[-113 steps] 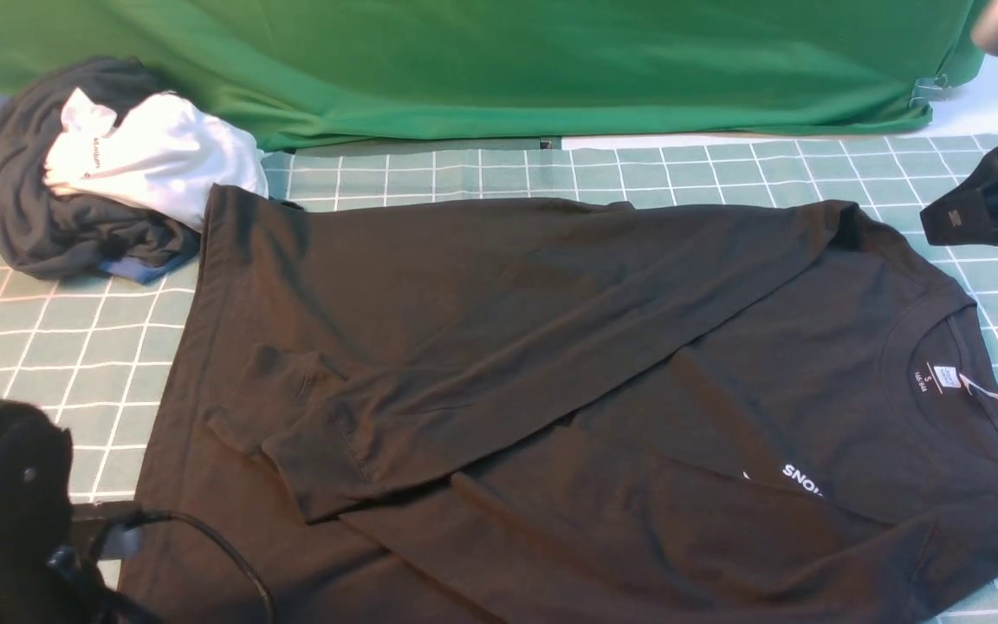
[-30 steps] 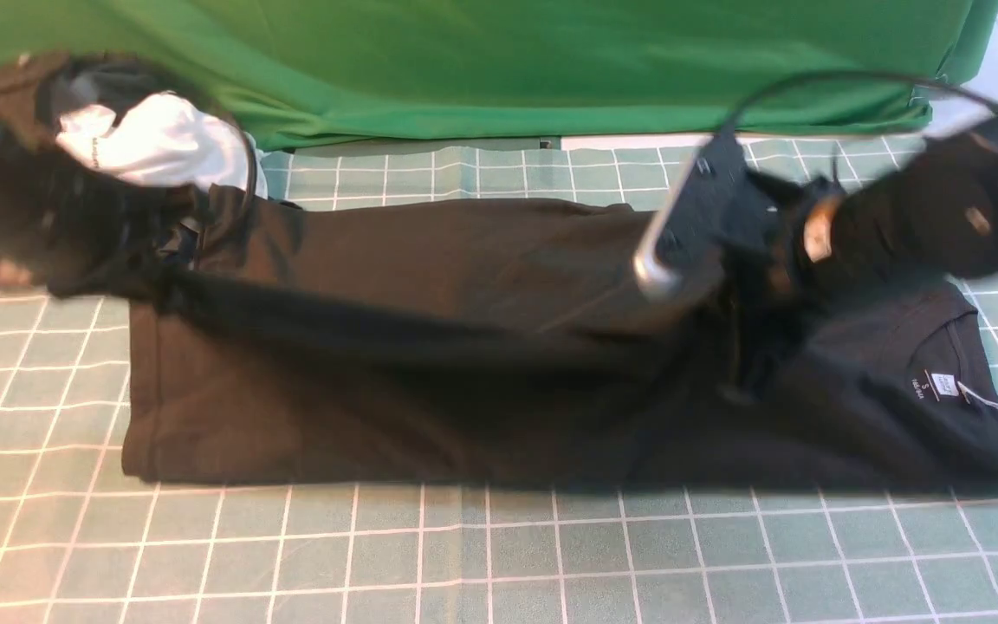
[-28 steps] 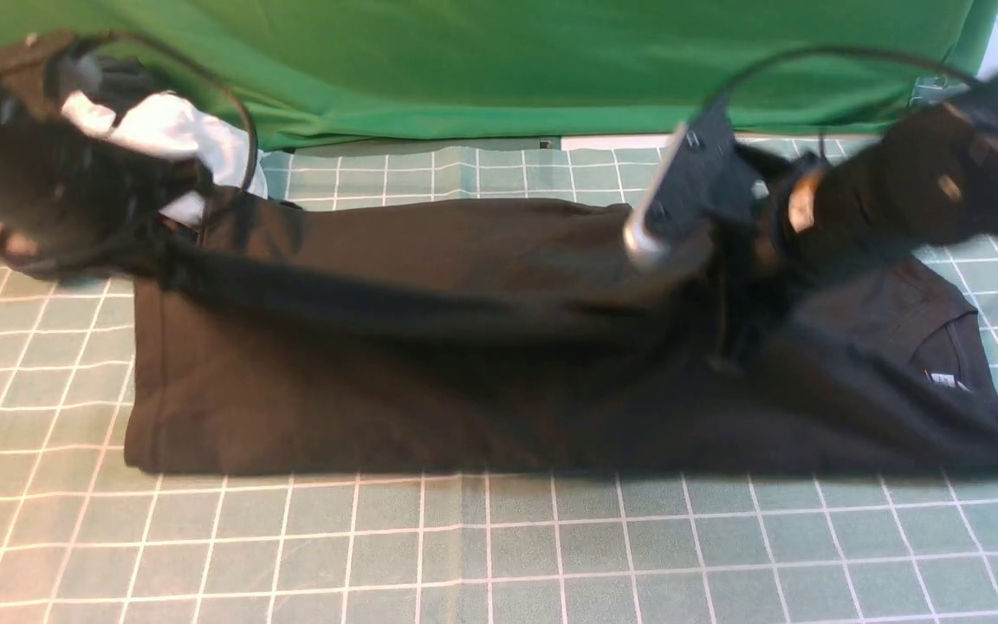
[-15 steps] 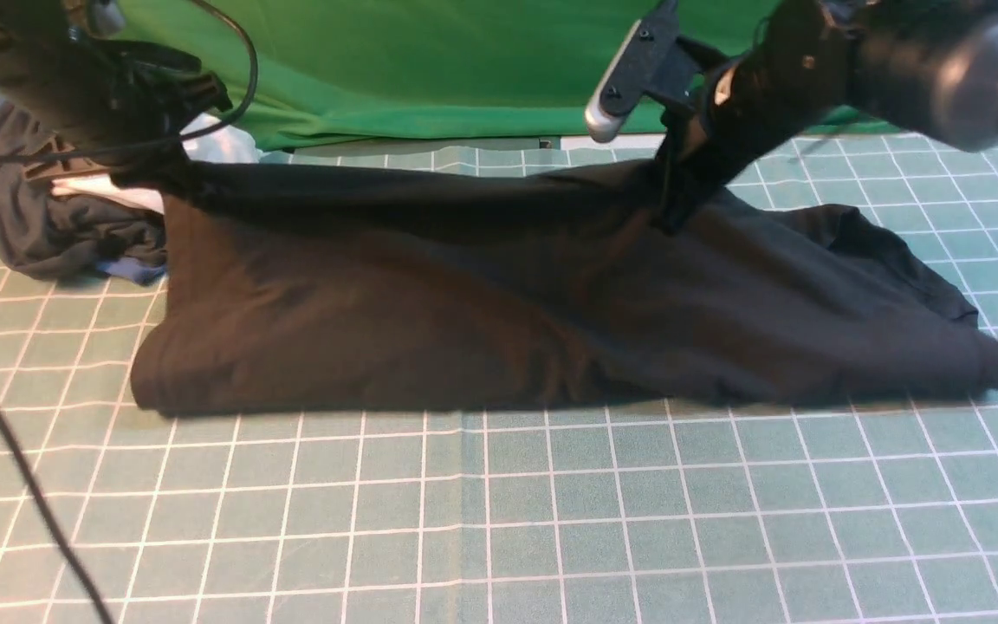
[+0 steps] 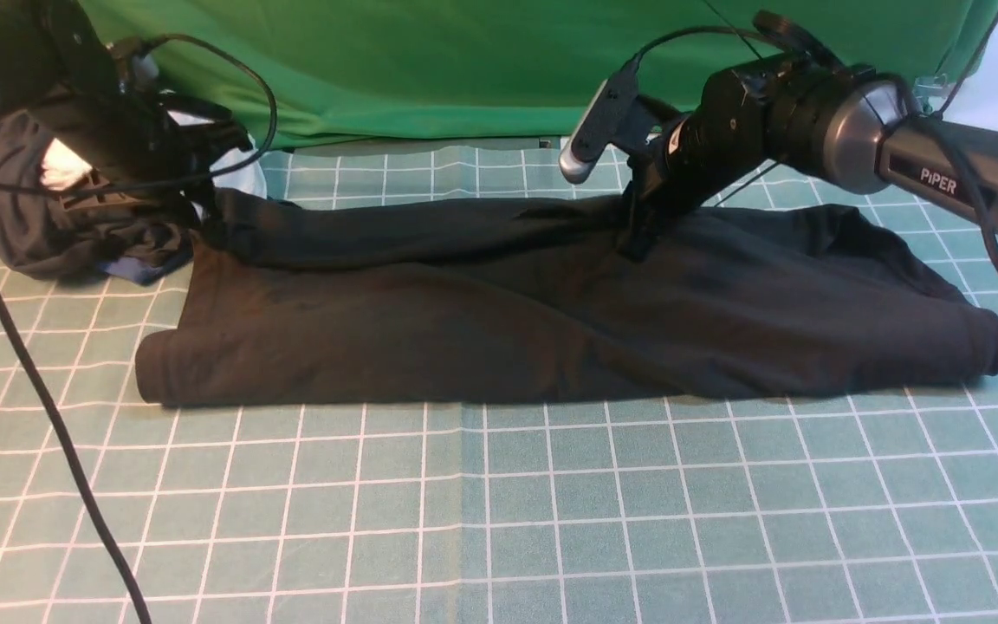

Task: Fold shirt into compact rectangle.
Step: 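Fold the black garment in half by bringing its near edge over to the far edge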

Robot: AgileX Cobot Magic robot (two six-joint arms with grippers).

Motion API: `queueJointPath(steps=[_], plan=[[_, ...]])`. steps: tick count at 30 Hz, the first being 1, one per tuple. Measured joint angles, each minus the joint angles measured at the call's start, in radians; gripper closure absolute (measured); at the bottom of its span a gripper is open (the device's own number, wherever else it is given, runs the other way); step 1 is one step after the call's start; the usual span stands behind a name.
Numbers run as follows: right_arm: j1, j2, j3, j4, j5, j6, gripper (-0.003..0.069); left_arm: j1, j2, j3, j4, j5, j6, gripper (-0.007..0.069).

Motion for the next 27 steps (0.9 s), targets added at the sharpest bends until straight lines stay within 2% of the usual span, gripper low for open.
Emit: queueJointPath(steps=[2, 5, 9, 11, 14, 17, 18, 21, 27], plan=[[-0.001, -0.004, -0.002, 0.0, -0.009, 0.008, 0.0368, 0.0, 0.0, -0.028, 0.004, 0.017, 0.0, 0.0333], [-0.001, -0.03, -0.002, 0.0, 0.016, 0.02, 0.0345, 0.0, 0.0, -0.09, 0.023, 0.09, 0.0, 0.0256], [-0.001, -0.1, -0.003, 0.0, 0.104, 0.047, 0.0341, 0.0, 0.0, -0.201, 0.028, 0.225, 0.008, 0.0245], [-0.002, -0.14, -0.003, -0.002, 0.156, 0.074, 0.0341, -0.005, 0.0, -0.241, 0.009, 0.296, 0.054, 0.0286], [-0.006, -0.2, -0.003, -0.004, 0.232, 0.12, 0.0385, -0.039, -0.004, -0.265, -0.022, 0.368, 0.135, 0.0417], [-0.013, -0.261, -0.003, -0.004, 0.284, 0.166, 0.0564, -0.127, 0.005, -0.266, -0.027, 0.391, 0.194, 0.0568], [-0.015, -0.276, -0.003, -0.004, 0.294, 0.179, 0.0603, -0.168, 0.015, -0.266, -0.032, 0.394, 0.206, 0.0593], [-0.027, -0.304, -0.003, -0.004, 0.311, 0.194, 0.0643, -0.261, 0.055, -0.266, -0.047, 0.382, 0.216, 0.0614], [-0.035, -0.316, -0.003, -0.005, 0.365, 0.208, 0.0654, -0.369, 0.171, -0.266, -0.049, 0.265, 0.225, 0.0619]])
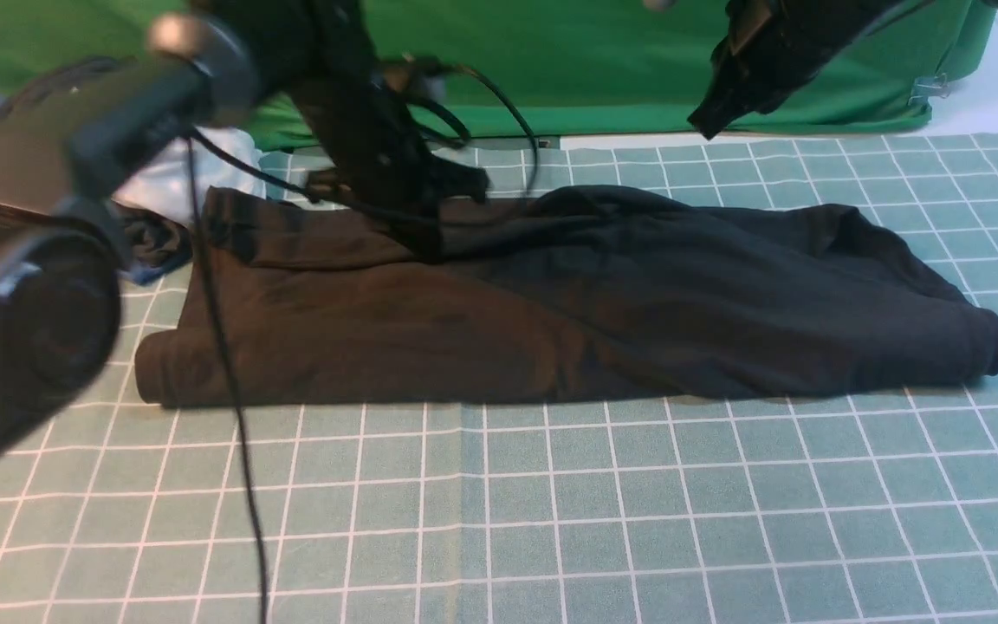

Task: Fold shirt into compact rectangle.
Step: 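Fold the black garment in half by bringing its near edge over to the far edge, then pull the folded dark garment lengthwise by its ends to straighten it flat on the table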

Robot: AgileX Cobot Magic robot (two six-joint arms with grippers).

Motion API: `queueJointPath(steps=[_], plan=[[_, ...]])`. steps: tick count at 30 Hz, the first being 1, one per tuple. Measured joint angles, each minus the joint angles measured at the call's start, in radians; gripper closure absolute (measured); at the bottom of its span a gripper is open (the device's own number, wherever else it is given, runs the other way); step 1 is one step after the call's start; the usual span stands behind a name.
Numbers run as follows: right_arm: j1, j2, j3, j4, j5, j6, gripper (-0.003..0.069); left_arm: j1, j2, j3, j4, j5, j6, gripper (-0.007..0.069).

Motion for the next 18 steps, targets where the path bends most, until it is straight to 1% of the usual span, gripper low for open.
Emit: queueJointPath(steps=[3, 7, 11, 15, 18], plan=[[0.0, 0.0, 0.0, 0.0, 0.016, 0.0, 0.0654, -0.017, 0.047, 0.0, -0.01, -0.066, 0.0, 0.0619], [0.0, 0.0, 0.0, 0.001, 0.021, 0.005, 0.0654, -0.014, 0.076, -0.001, -0.023, -0.14, 0.0, 0.0617], [0.0, 0.0, 0.0, 0.006, 0.04, 0.015, 0.0654, -0.014, 0.088, -0.005, 0.012, -0.251, -0.026, 0.0616], [0.0, 0.0, 0.0, 0.007, 0.1, 0.019, 0.0654, -0.003, 0.094, -0.012, 0.06, -0.375, -0.044, 0.0614], [-0.001, 0.0, 0.0, 0.007, 0.164, 0.019, 0.0654, 0.024, 0.099, -0.051, 0.072, -0.395, -0.08, 0.0613]])
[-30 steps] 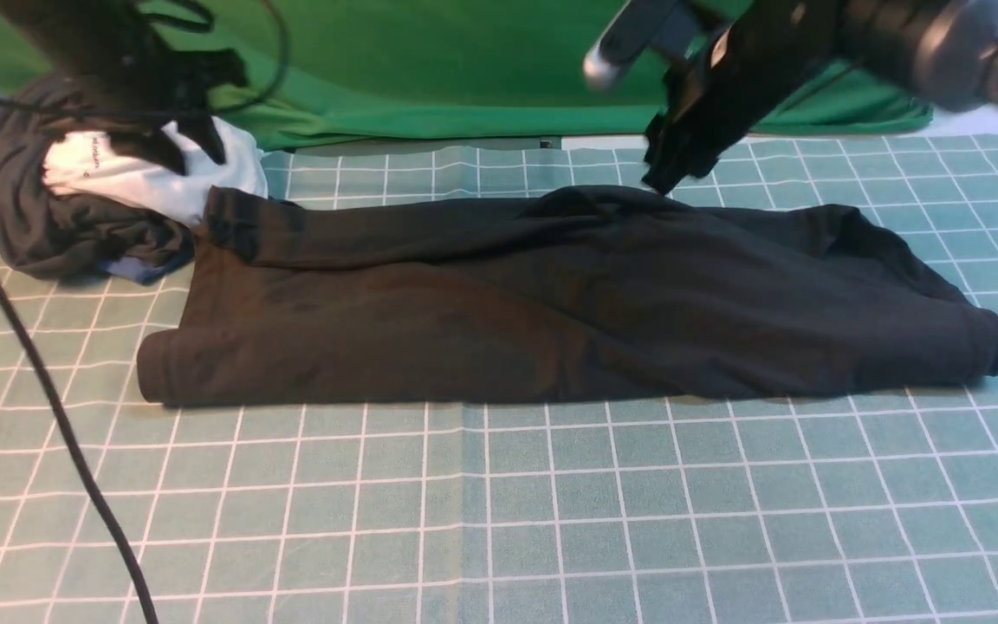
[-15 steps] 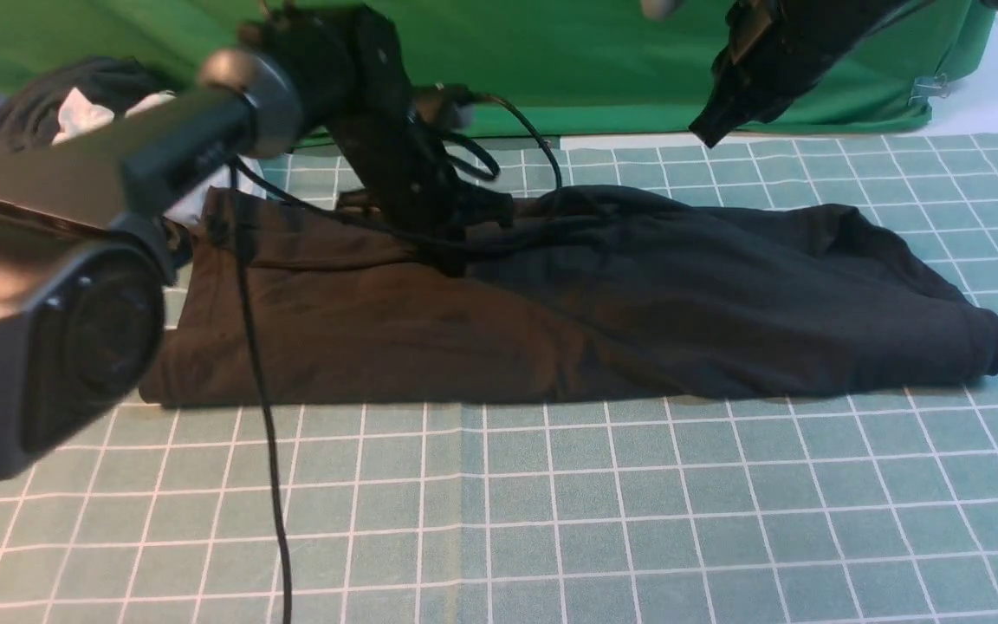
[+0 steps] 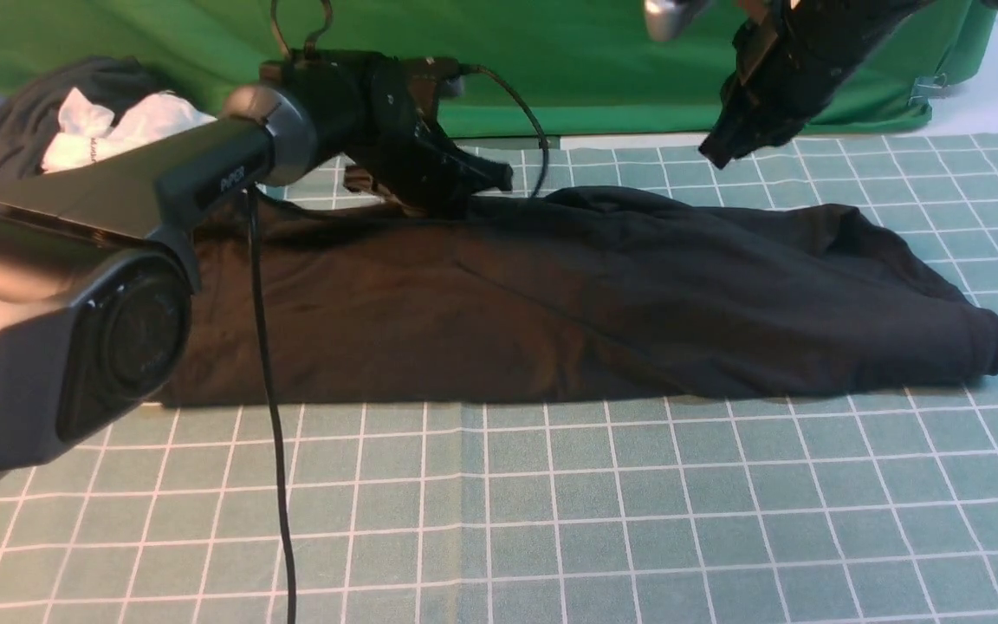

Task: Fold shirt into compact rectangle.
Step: 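Pull the folded dark garment lengthwise by its ends to straighten it flat on the table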

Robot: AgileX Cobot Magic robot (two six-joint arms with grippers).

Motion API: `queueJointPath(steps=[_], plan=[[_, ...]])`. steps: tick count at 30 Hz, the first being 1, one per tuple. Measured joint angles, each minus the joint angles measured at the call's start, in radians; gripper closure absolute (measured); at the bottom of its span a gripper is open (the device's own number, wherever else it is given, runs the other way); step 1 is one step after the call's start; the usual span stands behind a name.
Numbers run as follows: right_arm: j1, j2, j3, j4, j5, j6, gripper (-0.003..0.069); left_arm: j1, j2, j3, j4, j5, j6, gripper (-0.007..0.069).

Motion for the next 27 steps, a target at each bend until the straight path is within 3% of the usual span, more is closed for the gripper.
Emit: queueJointPath(steps=[3, 10, 13, 20, 27], plan=[[-0.01, 0.0, 0.0, 0.001, 0.064, 0.0, 0.0654, 0.04, 0.002, -0.081, 0.007, 0.071, -0.015, 0.0613], [-0.079, 0.001, 0.0, 0.002, 0.093, 0.0, 0.065, 0.097, -0.007, -0.238, 0.007, 0.395, 0.021, 0.0613], [-0.152, 0.029, 0.0, 0.003, 0.096, 0.0, 0.058, 0.088, -0.04, -0.257, 0.006, 0.523, 0.08, 0.0613], [-0.254, 0.158, 0.0, 0.097, 0.088, -0.021, 0.0349, 0.014, -0.07, -0.173, -0.001, 0.557, 0.121, 0.0613], [-0.267, 0.262, 0.0, 0.124, 0.009, -0.038, 0.0315, -0.053, -0.069, -0.042, 0.007, 0.544, 0.132, 0.0613]])
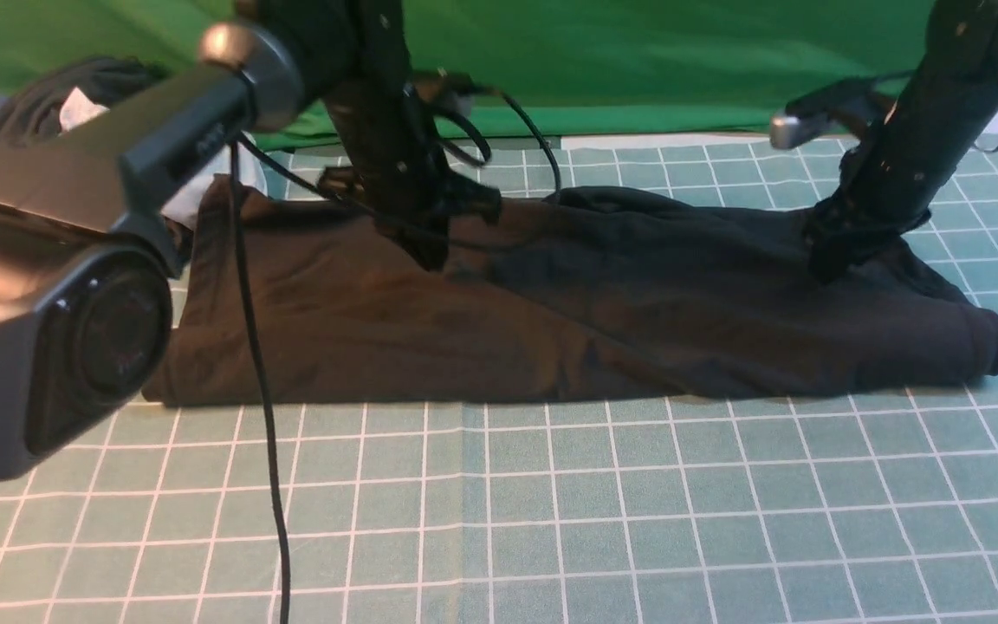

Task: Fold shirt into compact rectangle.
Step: 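Pull the folded dark garment lengthwise by its ends to straighten it flat on the table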

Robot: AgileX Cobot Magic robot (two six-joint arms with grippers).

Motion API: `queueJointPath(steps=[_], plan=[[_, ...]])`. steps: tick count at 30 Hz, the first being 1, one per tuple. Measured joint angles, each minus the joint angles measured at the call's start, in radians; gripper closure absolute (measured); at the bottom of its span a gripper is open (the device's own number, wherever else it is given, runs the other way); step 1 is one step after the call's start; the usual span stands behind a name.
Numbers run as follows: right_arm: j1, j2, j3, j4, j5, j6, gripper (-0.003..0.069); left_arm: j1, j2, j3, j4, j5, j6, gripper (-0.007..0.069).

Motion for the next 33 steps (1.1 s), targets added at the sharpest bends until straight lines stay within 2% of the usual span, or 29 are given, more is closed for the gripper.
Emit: queueJointPath(steps=[7, 15, 17, 20, 22, 29, 33], plan=[[-0.01, 0.009, 0.0, -0.004, -0.089, -0.007, 0.0314, -0.009, 0.0, 0.007, 0.004, -0.023, 0.001, 0.0613], [-0.017, 0.052, -0.001, -0.002, -0.044, -0.004, 0.0324, -0.009, 0.0, 0.008, 0.001, -0.023, 0.007, 0.0613], [-0.017, 0.052, -0.002, 0.001, -0.036, -0.003, 0.0372, -0.009, 0.0, 0.008, 0.0, -0.023, 0.008, 0.0613], [-0.017, 0.052, -0.009, 0.006, -0.016, -0.005, 0.0554, -0.009, 0.0, 0.008, 0.0, -0.023, 0.008, 0.0613], [-0.018, 0.046, -0.01, 0.006, -0.008, -0.009, 0.0618, -0.009, 0.0, 0.008, 0.0, -0.023, 0.008, 0.0613], [-0.018, -0.03, -0.042, 0.002, 0.028, -0.011, 0.0648, -0.009, 0.0, 0.008, 0.0, -0.023, 0.012, 0.0613], [-0.02, -0.078, -0.05, 0.002, -0.02, -0.011, 0.0649, -0.009, 0.0, 0.008, 0.0, -0.023, 0.013, 0.0613]])
